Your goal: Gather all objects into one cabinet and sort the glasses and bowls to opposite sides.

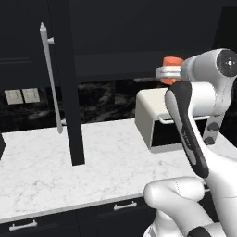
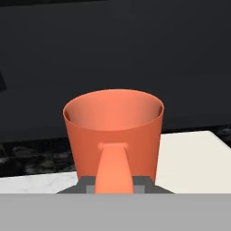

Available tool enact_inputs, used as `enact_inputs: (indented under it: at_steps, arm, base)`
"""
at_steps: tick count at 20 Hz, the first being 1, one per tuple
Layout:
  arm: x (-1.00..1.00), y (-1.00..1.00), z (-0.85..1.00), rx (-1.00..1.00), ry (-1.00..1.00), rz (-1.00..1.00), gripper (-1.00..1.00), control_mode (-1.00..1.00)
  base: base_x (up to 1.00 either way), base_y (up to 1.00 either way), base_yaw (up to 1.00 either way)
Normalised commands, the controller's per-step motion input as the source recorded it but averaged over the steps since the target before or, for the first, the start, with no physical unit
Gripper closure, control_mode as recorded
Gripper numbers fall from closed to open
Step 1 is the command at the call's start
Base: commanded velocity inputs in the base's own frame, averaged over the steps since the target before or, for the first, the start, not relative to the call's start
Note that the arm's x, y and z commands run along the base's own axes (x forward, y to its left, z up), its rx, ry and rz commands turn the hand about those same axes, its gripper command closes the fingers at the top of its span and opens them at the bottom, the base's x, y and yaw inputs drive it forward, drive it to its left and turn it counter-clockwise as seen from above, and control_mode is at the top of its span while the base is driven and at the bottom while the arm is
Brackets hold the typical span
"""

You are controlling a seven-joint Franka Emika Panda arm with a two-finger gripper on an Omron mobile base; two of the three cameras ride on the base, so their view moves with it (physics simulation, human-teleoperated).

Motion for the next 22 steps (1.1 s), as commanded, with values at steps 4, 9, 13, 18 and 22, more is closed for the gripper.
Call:
enact_inputs:
  at_steps: [4,9,13,18,22]
  arm:
    - [-0.88,0.09,0.33,0.0,0.01,0.0,1.0,-1.0]
    - [-0.82,0.29,0.2,0.0,0.07,0.0,1.0,-1.0]
    - [-0.46,0.14,0.0,0.0,0.17,0.0,1.0,-1.0]
    - [-0.03,-0.03,-0.18,0.0,0.07,0.01,1.0,-1.0]
    - [-0.01,-0.16,-0.59,0.0,-0.01,0.05,1.0,-1.0]
  base:
    - [0.0,0.0,0.0]
    - [0.0,0.0,0.0]
    - [0.0,0.0,0.0]
    - [0.0,0.0,0.0]
    - [0.0,0.0,0.0]
